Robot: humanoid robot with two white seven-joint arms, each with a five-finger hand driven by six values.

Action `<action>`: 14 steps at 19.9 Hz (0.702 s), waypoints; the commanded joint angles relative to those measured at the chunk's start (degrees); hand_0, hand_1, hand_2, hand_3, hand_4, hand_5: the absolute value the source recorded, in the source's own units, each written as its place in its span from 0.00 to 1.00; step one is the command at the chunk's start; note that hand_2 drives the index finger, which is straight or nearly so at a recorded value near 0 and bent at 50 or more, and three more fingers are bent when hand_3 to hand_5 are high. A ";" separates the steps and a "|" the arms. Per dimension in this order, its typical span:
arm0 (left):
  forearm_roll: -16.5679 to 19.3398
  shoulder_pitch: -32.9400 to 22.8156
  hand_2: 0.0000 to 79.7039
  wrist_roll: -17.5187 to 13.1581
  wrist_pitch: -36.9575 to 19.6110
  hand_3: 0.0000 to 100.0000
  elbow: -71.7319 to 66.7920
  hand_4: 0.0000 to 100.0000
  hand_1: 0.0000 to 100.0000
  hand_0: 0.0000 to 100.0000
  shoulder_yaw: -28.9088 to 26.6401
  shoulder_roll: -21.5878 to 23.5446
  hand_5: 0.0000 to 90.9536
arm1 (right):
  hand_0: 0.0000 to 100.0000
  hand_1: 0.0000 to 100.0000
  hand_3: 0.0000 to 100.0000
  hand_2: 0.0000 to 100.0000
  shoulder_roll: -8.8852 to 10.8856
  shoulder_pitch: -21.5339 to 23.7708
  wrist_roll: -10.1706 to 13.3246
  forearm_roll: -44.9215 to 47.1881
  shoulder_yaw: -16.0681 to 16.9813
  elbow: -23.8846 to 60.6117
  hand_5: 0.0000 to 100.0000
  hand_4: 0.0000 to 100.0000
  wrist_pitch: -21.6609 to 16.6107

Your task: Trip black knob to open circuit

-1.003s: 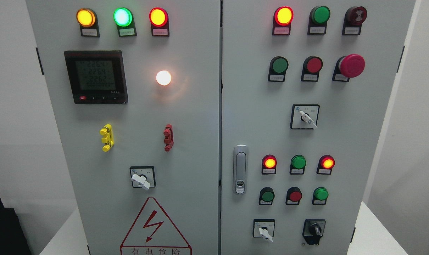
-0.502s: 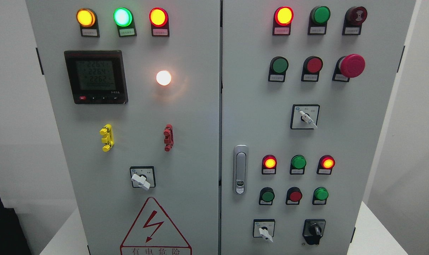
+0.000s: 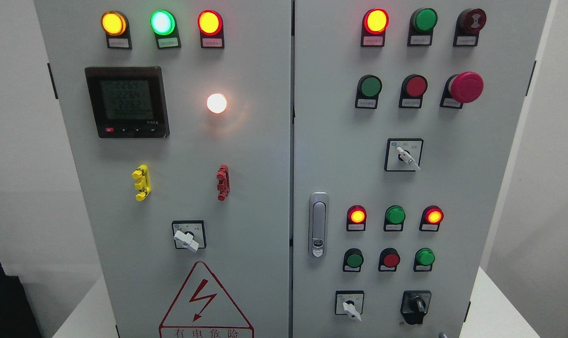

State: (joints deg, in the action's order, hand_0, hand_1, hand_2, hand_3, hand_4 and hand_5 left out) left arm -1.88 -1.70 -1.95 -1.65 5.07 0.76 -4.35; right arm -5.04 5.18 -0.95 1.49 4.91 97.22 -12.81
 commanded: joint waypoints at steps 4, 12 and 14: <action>-0.14 0.11 0.00 0.02 -0.02 0.00 -0.06 0.00 0.39 0.12 -0.05 -0.05 0.00 | 0.72 0.85 1.00 0.00 -0.05 -1.75 0.15 0.09 -0.26 1.66 0.96 1.00 0.50; -0.14 0.03 0.00 0.02 -0.02 0.00 -0.06 0.00 0.39 0.12 -0.05 -0.05 0.00 | 0.72 0.85 1.00 0.00 -0.05 -2.37 -0.02 -0.17 -0.34 1.66 0.96 1.00 0.59; -0.14 0.03 0.00 0.02 0.07 0.00 -0.06 0.00 0.39 0.12 -0.05 -0.05 0.00 | 0.72 0.85 1.00 0.00 -0.05 -2.46 -0.11 -0.26 -0.95 1.66 0.96 1.00 0.59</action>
State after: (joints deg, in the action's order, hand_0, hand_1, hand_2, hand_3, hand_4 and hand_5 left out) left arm -1.88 -1.69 -1.95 -1.65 5.07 0.76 -4.35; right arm -5.04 3.62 -0.80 1.40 4.60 97.26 -11.76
